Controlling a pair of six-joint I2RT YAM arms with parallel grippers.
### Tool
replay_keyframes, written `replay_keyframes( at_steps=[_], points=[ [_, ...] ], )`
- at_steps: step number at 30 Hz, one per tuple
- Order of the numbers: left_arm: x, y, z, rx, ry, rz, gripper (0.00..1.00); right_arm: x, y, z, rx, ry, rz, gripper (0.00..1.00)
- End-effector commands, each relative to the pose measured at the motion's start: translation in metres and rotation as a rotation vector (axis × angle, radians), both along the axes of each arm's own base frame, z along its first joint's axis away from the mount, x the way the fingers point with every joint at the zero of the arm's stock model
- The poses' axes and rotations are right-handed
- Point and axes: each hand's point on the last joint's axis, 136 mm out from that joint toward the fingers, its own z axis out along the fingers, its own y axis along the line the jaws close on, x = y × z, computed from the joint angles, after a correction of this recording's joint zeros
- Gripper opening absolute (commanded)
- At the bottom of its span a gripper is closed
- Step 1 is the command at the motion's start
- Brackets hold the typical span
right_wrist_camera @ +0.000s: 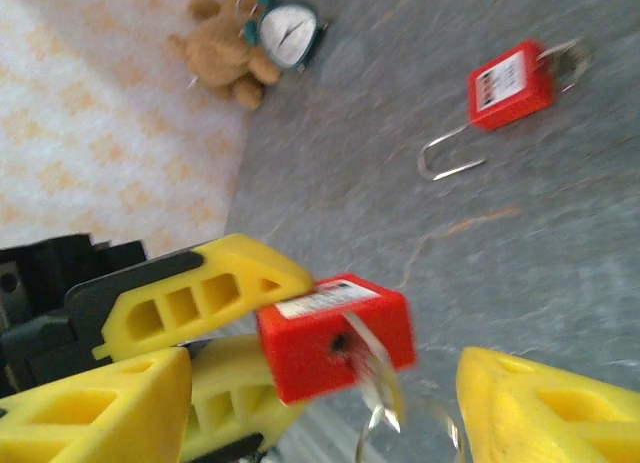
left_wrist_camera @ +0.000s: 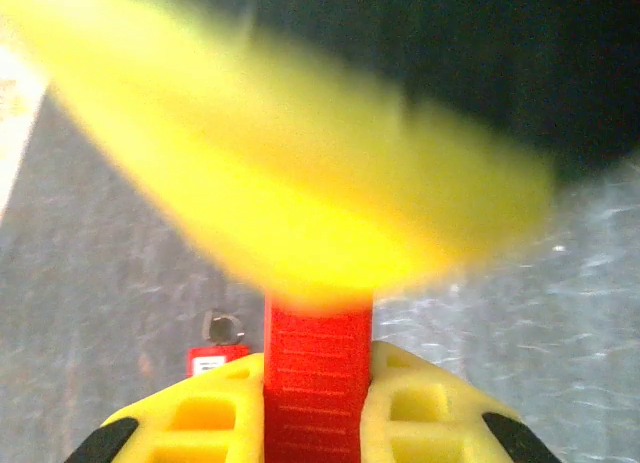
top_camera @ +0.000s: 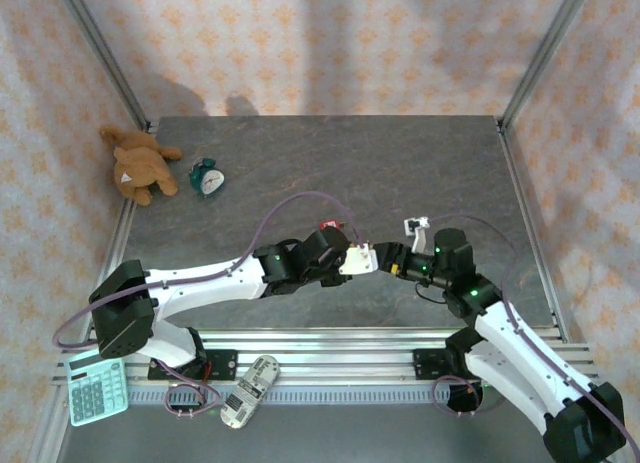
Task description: Unlock with the key
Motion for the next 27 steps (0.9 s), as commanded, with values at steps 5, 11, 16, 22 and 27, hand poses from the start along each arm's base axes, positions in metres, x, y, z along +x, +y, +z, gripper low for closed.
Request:
replay_keyframes(
  at_steps=[5,11,16,22,27],
  points=[
    [0.018,0.007,0.027,0.057,-0.403,0.082,0.09,0.022,-0.027,0.011,0.035,0.014,-0.202,0.72],
    [0.016,0.001,0.043,0.093,-0.68,0.085,0.09,0.02,-0.013,0.015,0.111,0.03,-0.124,0.72],
    [0.015,0.001,0.051,0.097,-0.809,0.099,0.09,0.021,-0.008,0.015,0.164,0.061,-0.108,0.72],
    [0.016,-0.007,0.047,0.151,-0.961,0.111,0.09,0.02,-0.007,0.018,0.22,0.072,-0.113,0.73],
    [0.019,-0.023,0.027,0.253,-1.052,0.078,0.08,0.02,-0.005,0.021,0.251,0.066,-0.108,0.68]
  ],
)
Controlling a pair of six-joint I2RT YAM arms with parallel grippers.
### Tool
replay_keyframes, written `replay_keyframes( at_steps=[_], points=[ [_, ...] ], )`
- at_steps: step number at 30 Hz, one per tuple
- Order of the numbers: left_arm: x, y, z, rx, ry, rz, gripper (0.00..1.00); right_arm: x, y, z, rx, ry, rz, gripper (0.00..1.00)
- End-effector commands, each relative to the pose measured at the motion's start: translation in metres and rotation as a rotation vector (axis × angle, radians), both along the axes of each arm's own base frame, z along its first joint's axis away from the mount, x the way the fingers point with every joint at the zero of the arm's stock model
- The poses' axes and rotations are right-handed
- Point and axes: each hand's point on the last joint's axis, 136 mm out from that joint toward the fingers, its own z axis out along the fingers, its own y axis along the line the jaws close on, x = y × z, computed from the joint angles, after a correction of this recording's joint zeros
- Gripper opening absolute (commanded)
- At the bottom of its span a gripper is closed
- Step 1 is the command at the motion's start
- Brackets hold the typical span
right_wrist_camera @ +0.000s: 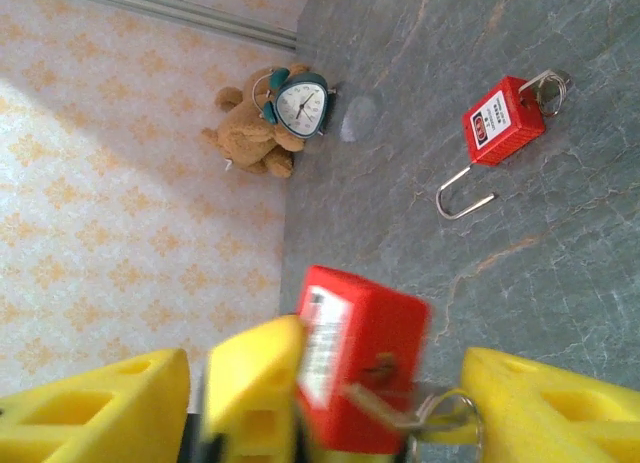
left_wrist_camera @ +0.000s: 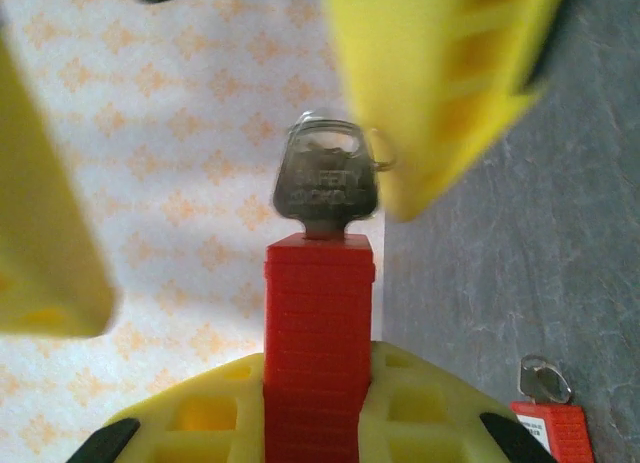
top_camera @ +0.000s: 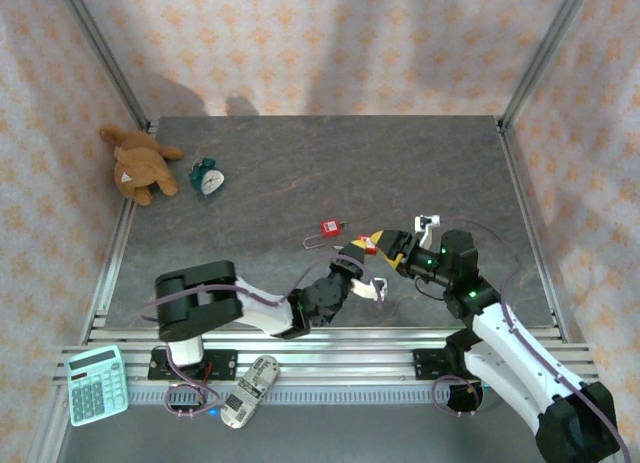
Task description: Unlock with the key
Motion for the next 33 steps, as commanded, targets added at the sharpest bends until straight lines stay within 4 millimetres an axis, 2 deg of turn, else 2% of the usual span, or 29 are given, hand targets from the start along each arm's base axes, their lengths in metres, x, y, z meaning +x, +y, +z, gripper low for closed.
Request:
replay_keyframes(
  at_steps=[1,6,13,19,26,29,33],
  points=[
    [-0.001,-0.004,0.029,-0.055,-0.112,0.022,0.08,0.001,0.002,0.017,0.054,-0.052,0.009,0.66],
    [-0.001,-0.007,0.036,-0.095,-0.109,0.02,0.08,0.0,0.001,0.012,0.04,-0.046,0.005,0.56],
    [-0.007,-0.009,0.042,-0.124,-0.105,0.01,0.08,0.002,-0.002,0.008,0.022,-0.055,-0.01,0.5],
    [-0.009,-0.005,0.057,-0.224,-0.082,0.021,0.08,0.006,-0.001,0.016,0.035,-0.081,-0.018,0.35],
    [-0.012,-0.006,0.053,-0.239,-0.067,0.018,0.09,0.005,0.002,0.022,0.046,-0.1,0.002,0.27],
    [-0.012,-0.004,0.055,-0.275,-0.054,0.023,0.18,0.005,0.0,0.021,0.036,-0.102,-0.008,0.25],
    [-0.013,0.002,0.061,-0.342,-0.028,0.026,0.39,0.005,-0.004,0.023,0.017,-0.121,-0.026,0.24]
  ],
)
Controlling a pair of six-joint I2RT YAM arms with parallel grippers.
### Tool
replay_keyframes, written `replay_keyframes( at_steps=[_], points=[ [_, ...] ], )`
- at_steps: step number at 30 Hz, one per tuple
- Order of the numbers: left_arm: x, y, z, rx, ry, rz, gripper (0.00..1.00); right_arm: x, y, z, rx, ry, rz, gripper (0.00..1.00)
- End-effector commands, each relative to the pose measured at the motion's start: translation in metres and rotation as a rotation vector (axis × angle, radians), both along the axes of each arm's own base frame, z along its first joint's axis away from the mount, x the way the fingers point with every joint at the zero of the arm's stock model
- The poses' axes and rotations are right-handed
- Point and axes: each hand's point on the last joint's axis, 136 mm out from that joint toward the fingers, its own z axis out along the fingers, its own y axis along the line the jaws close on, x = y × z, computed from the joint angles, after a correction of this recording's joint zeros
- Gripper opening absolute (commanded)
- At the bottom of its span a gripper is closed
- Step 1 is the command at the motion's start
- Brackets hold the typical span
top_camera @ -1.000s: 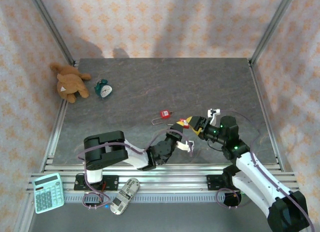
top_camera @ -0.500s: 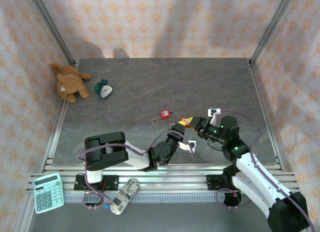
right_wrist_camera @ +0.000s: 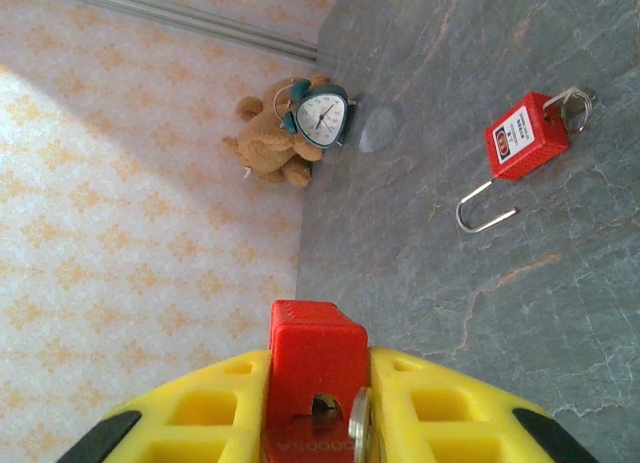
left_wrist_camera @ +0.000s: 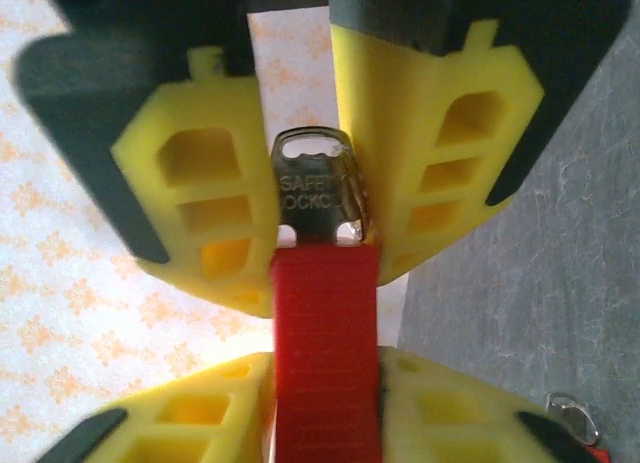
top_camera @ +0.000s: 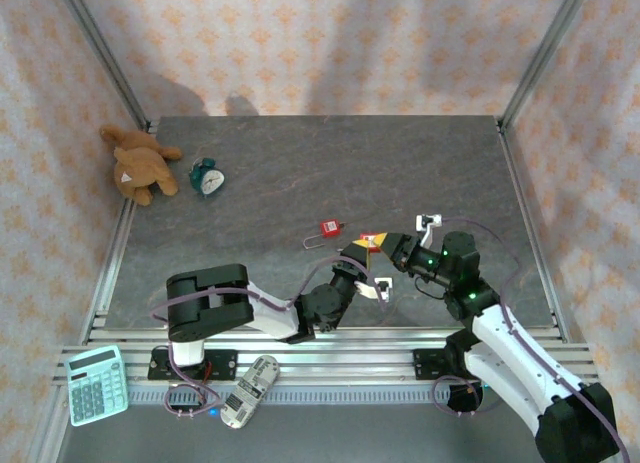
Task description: Unlock with the key
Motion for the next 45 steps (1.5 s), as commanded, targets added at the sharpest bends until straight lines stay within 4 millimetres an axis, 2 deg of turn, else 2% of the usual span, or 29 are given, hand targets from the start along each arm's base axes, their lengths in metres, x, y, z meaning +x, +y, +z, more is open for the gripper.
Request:
replay_keyframes(
  at_steps=[1,4,7,11,14,20,23,28,34,40,45],
  points=[
    [-0.004,0.01,0.034,-0.188,0.016,0.005,0.45,0.003,-0.005,0.015,-0.018,-0.082,-0.025,0.24],
    [-0.006,0.02,0.031,-0.211,0.091,0.007,0.6,0.004,-0.008,0.019,-0.046,-0.109,-0.037,0.24],
    [-0.012,0.029,0.027,-0.229,0.197,-0.011,0.69,0.007,-0.01,0.025,-0.081,-0.144,-0.045,0.24],
    [-0.029,0.04,0.008,-0.172,0.421,-0.077,0.73,0.012,-0.013,0.027,-0.16,-0.191,-0.049,0.23],
    [-0.042,0.051,0.004,-0.196,0.625,-0.132,0.73,0.015,-0.013,0.028,-0.215,-0.223,-0.033,0.21],
    [-0.05,0.066,0.025,-0.334,0.855,-0.218,0.75,0.01,-0.006,0.03,-0.247,-0.278,0.041,0.2],
    [-0.049,0.059,0.025,-0.337,0.895,-0.242,0.75,0.005,0.0,0.032,-0.236,-0.299,0.079,0.19],
    [-0.043,0.035,0.019,-0.33,0.944,-0.262,0.75,-0.007,0.008,0.031,-0.24,-0.329,0.136,0.19],
    [-0.026,0.013,0.022,-0.348,0.925,-0.255,0.73,-0.019,0.012,0.025,-0.259,-0.338,0.165,0.18],
    [-0.013,0.006,0.021,-0.36,0.913,-0.232,0.6,-0.025,0.014,0.02,-0.263,-0.332,0.183,0.18],
    [-0.011,0.004,0.013,-0.351,0.924,-0.219,0.58,-0.028,0.016,0.018,-0.268,-0.33,0.199,0.18]
  ],
)
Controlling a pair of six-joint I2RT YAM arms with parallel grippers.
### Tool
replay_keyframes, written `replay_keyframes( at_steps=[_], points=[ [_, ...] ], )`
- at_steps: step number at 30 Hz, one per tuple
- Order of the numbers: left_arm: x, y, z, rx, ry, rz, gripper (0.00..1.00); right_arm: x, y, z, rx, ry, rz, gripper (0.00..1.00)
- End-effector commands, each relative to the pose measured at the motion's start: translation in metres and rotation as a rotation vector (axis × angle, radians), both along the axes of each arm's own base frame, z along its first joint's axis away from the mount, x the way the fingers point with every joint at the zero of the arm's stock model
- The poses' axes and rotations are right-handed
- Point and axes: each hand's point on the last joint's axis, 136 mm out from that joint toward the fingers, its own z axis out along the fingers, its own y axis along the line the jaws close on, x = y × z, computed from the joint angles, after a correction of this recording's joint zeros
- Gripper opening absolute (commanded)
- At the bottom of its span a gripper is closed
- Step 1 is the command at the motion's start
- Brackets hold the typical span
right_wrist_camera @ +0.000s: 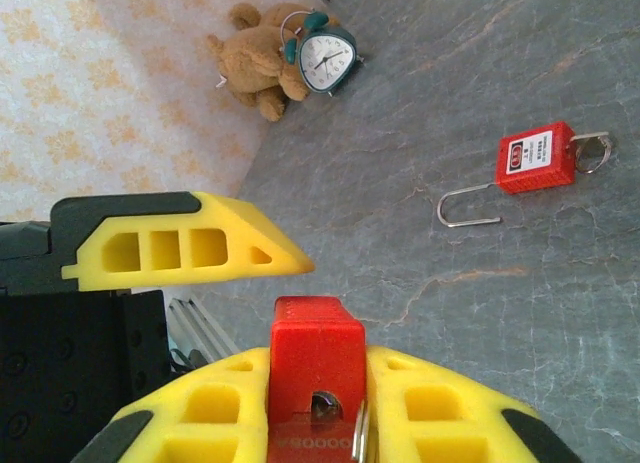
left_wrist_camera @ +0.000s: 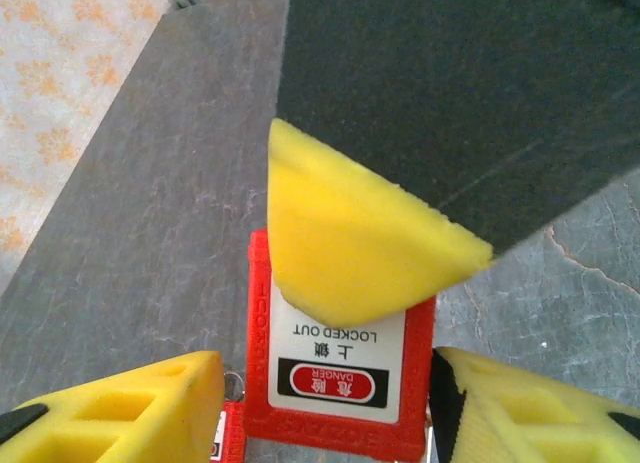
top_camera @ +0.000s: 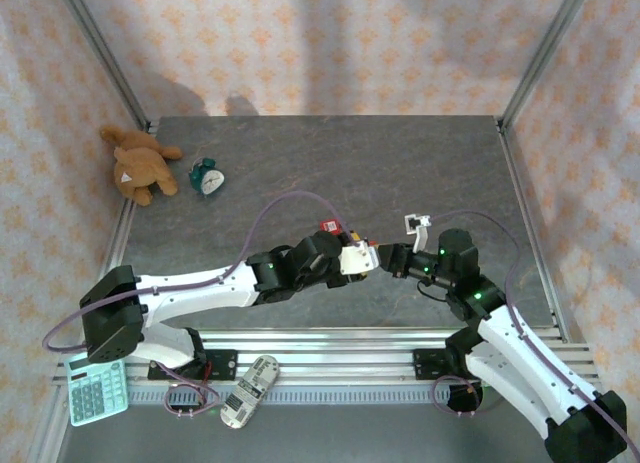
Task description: Unlock with the key
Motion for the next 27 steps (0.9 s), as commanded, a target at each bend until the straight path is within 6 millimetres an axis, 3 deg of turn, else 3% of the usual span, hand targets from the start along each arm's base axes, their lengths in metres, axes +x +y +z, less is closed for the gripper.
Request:
replay_keyframes(
  at_steps=[1,7,13,16,18,20,23,27],
  points=[
    [0.007,-0.007,0.011,-0.034,-0.008,0.015,0.58,-0.003,0.002,0.009,0.01,-0.049,0.02,0.18],
    [0.008,-0.008,0.003,-0.011,-0.002,0.012,0.49,-0.004,0.003,0.013,0.018,-0.053,0.027,0.17],
    [0.011,-0.007,0.003,-0.008,-0.012,0.023,0.32,-0.004,0.001,0.007,0.009,-0.038,0.011,0.19],
    [0.013,-0.006,0.002,-0.007,-0.015,0.033,0.27,-0.002,-0.001,0.006,0.013,-0.029,-0.011,0.26],
    [0.014,-0.005,0.001,-0.007,-0.014,0.038,0.26,0.0,-0.005,0.005,0.018,-0.017,-0.046,0.45],
    [0.015,-0.002,-0.003,-0.006,-0.007,0.046,0.25,0.003,-0.009,0.005,0.017,-0.011,-0.083,0.57],
    [0.019,0.002,-0.008,-0.007,0.006,0.063,0.25,0.011,-0.028,0.002,-0.024,0.005,-0.212,0.64],
    [0.022,0.002,-0.021,0.001,0.036,0.079,0.24,0.025,-0.077,-0.007,-0.106,0.029,-0.508,0.68]
  ],
)
